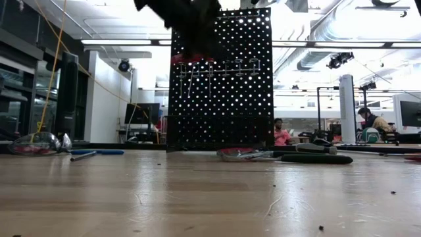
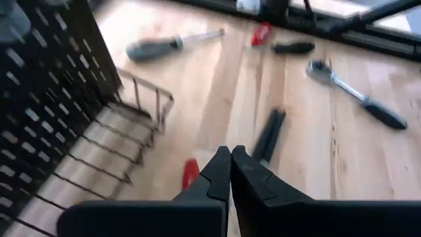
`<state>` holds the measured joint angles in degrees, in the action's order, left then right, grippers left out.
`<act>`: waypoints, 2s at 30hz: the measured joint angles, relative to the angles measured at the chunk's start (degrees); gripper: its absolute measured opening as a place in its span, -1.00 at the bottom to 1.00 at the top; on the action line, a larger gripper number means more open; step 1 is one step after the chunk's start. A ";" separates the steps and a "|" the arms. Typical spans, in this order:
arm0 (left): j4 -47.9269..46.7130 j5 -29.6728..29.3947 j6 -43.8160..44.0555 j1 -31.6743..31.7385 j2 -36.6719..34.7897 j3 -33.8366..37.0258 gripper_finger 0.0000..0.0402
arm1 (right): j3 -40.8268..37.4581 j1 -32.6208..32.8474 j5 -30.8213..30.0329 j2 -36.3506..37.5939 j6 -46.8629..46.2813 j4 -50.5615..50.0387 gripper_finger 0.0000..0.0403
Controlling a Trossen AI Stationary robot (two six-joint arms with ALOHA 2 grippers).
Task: Hang tools onto peg board
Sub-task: Hang the top red allen wrench on the pegboard
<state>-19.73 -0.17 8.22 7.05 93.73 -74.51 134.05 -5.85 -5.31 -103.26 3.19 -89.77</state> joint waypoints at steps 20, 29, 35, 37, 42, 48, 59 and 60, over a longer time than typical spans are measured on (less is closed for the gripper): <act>7.29 1.40 -30.16 -3.03 14.56 3.49 -0.71 | -21.59 3.10 4.55 7.05 -11.38 1.26 -0.22; 0.22 -7.47 -45.00 -2.95 27.49 -10.29 -0.29 | -23.33 8.24 -2.98 17.31 -28.83 3.02 -0.22; -6.26 -5.47 -49.59 -1.39 29.66 -14.07 -0.35 | -23.33 11.21 -7.86 19.78 -33.15 3.84 -0.22; -6.51 -5.13 -50.86 -1.33 29.66 -14.07 -0.39 | -23.33 11.88 -8.32 19.88 -33.28 3.77 -0.22; -6.71 -5.07 -52.41 -1.37 29.20 -14.04 -0.49 | -23.33 12.46 -8.43 19.66 -32.75 3.64 -0.22; -7.62 -5.37 -51.60 -1.83 27.77 -13.98 -0.55 | -23.33 12.44 -9.08 19.69 -31.40 3.36 -0.22; -12.50 2.88 -50.84 -1.44 27.80 -15.67 -0.55 | -23.33 12.44 -9.30 19.73 -30.15 2.59 -0.22; -12.21 2.88 -50.85 -1.44 28.20 -15.66 -0.55 | -23.33 12.44 -9.30 19.73 -30.15 2.59 -0.22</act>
<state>-31.94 2.71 -42.63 5.61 121.93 -90.17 110.72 6.59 -14.61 -83.53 -26.96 -87.18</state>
